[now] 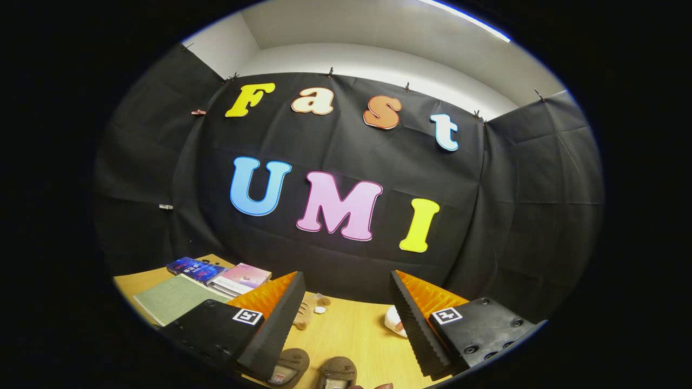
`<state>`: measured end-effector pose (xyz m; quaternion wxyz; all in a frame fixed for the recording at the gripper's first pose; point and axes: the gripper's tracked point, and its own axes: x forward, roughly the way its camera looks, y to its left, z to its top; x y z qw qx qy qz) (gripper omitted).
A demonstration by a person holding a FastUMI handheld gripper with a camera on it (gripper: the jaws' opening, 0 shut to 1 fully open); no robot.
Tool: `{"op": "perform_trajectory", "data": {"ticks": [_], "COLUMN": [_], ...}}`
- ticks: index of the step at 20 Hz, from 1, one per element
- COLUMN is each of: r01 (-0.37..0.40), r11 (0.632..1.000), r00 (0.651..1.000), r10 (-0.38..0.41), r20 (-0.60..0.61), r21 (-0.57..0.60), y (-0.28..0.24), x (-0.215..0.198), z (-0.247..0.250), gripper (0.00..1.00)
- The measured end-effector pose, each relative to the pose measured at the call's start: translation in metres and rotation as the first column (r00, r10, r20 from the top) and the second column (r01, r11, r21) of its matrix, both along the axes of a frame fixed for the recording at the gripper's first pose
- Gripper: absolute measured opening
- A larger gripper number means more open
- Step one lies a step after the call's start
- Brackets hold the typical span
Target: Open the storage box then place both shoes into the box .Put the left shoe in first, then the right shoe, with the right side of both shoes facing outward in a uniform manner.
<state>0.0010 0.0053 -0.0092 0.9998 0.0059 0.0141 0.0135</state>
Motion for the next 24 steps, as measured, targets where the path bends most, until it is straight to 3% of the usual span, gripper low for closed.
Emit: {"op": "perform_trajectory", "data": {"ticks": [5,9,11,13,15,16,20,24], "r01": [-0.023,-0.178,-0.287,-0.388,-0.440,-0.442,-0.391,-0.308], "r11": [1.000,0.981,0.943,0.865,0.744,0.708,0.516,0.426], "r00": [1.000,0.982,0.950,0.896,0.830,0.809,0.678,0.528], "r10": [0.023,0.182,0.302,0.434,0.550,0.580,0.721,0.820], "r20": [-0.007,-0.050,-0.073,-0.089,-0.088,-0.096,-0.140,-0.220], "r21": [0.002,0.076,0.170,0.318,0.502,0.551,0.763,0.851], "y": [0.005,0.041,0.068,0.097,0.126,0.131,0.164,0.189], "x": [0.004,0.006,0.006,0.001,-0.004,-0.004,-0.001,-0.010], "z": [-0.003,-0.017,-0.026,-0.035,-0.044,-0.049,-0.097,-0.165], "gripper": [0.97,0.97,0.97,0.97,0.98,0.99,0.98,0.98]}}
